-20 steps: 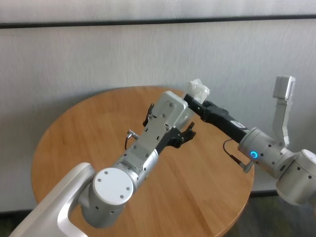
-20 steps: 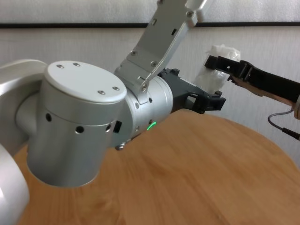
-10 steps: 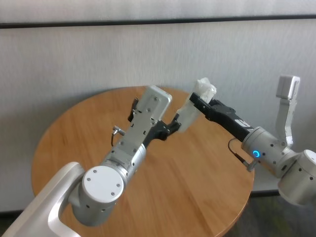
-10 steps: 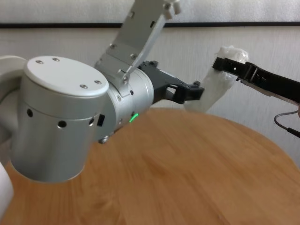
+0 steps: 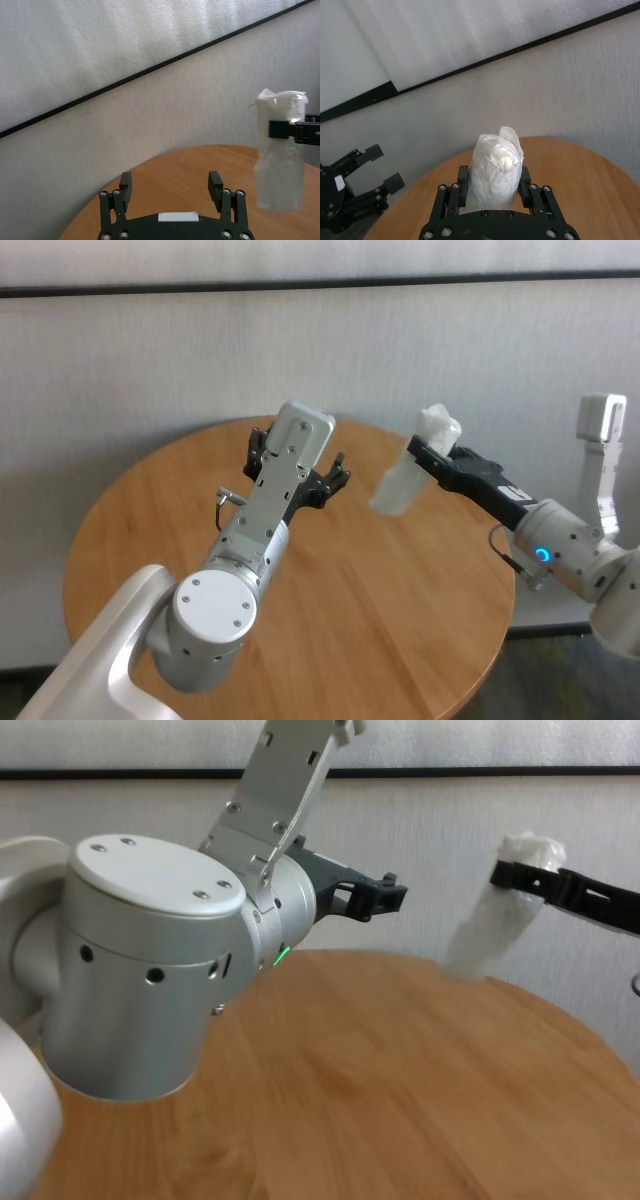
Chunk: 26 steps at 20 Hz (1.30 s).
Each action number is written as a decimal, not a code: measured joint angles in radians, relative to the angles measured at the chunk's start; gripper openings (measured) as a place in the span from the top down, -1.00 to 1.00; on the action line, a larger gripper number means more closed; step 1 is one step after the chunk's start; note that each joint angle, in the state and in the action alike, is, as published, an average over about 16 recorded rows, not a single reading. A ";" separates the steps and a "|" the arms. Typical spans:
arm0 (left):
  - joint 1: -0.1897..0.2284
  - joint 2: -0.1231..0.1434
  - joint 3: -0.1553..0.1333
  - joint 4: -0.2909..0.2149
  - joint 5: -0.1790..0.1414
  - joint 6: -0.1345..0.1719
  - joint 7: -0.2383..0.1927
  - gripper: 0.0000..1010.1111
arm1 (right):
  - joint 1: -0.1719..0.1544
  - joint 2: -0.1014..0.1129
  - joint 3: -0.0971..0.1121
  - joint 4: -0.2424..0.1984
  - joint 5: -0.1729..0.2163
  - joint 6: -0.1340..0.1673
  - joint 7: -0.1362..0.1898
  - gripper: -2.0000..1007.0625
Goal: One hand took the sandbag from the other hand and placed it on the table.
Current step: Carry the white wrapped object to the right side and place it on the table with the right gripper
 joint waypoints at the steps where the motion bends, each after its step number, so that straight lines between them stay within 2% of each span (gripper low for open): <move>1: 0.000 -0.005 -0.003 0.004 0.007 0.005 0.008 -0.98 | -0.003 0.006 0.002 -0.004 -0.006 0.006 -0.004 -0.16; 6: 0.002 -0.025 -0.012 0.018 0.035 0.026 0.042 -0.98 | -0.013 0.033 0.008 -0.024 -0.034 0.038 -0.019 -0.16; 11: 0.002 -0.035 -0.015 0.028 0.057 0.045 0.064 -0.98 | -0.012 0.055 0.003 -0.038 -0.066 0.081 -0.022 -0.16; 26: 0.001 -0.031 -0.012 0.026 0.053 0.039 0.058 -0.98 | 0.028 0.100 -0.050 -0.044 -0.173 0.238 -0.020 -0.16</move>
